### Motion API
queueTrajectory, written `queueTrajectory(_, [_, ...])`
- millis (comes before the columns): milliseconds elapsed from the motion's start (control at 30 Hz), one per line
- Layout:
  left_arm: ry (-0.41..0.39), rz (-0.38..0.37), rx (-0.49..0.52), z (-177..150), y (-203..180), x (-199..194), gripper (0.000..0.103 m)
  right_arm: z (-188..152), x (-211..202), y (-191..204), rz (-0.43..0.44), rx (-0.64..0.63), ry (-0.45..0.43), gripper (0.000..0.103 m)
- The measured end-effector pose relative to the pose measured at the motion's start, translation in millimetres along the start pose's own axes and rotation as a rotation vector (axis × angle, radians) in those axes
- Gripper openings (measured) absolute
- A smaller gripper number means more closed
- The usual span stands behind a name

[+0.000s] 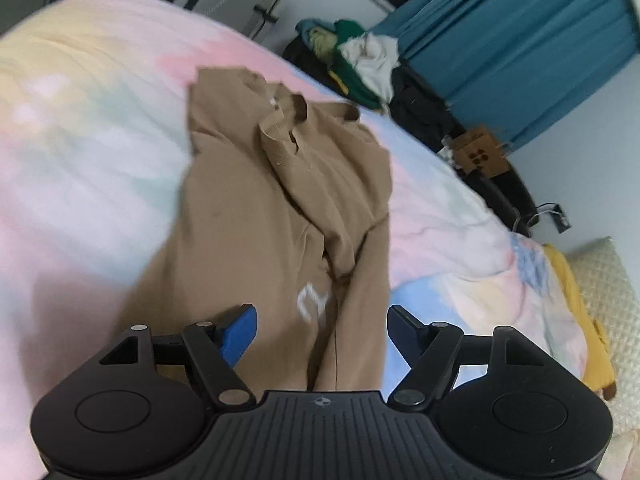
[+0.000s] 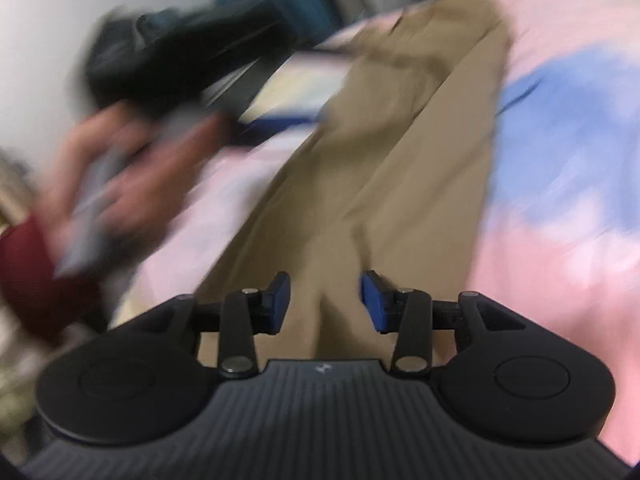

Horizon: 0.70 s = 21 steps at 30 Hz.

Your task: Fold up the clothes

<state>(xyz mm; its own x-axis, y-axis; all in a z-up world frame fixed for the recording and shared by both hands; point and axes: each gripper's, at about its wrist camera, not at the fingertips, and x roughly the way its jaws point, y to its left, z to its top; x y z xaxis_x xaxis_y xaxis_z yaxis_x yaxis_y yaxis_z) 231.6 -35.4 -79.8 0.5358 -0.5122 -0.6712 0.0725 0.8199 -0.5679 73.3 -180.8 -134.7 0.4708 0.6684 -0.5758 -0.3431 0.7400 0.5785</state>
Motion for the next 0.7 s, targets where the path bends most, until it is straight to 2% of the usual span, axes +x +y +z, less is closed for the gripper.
queueTrajectory(67, [0.003, 0.034, 0.020, 10.1, -12.7, 30.4, 0.072, -2.3, 7.9, 1.9, 0.055, -0.015, 0.051, 0.043])
queueTrajectory(167, [-0.012, 0.080, 0.048, 26.6, -21.4, 82.9, 0.071, -5.3, 16.8, 5.6, 0.072, -0.044, 0.089, 0.044])
queueTrajectory(267, [-0.043, 0.106, 0.070, 37.6, -33.3, 109.0, 0.069, -6.3, 19.5, 0.3, 0.092, -0.018, 0.101, 0.044])
queueTrajectory(333, [-0.057, 0.106, 0.072, 41.9, -38.0, 113.9, 0.058, -7.5, 21.7, -0.5, 0.096, -0.015, 0.111, 0.044])
queueTrajectory(400, [-0.064, 0.114, 0.090, 45.9, -40.7, 114.4, 0.028, -9.2, 23.5, 0.1, 0.098, -0.018, 0.120, 0.044])
queueTrajectory(500, [-0.078, 0.105, 0.136, 52.5, -46.2, 104.8, 0.008, -11.4, 24.5, 2.0, 0.097, -0.018, 0.126, 0.044])
queueTrajectory(700, [-0.115, 0.077, 0.218, 83.7, -62.5, 75.9, 0.001, -10.7, 26.8, 4.3, 0.087, -0.026, 0.131, 0.044])
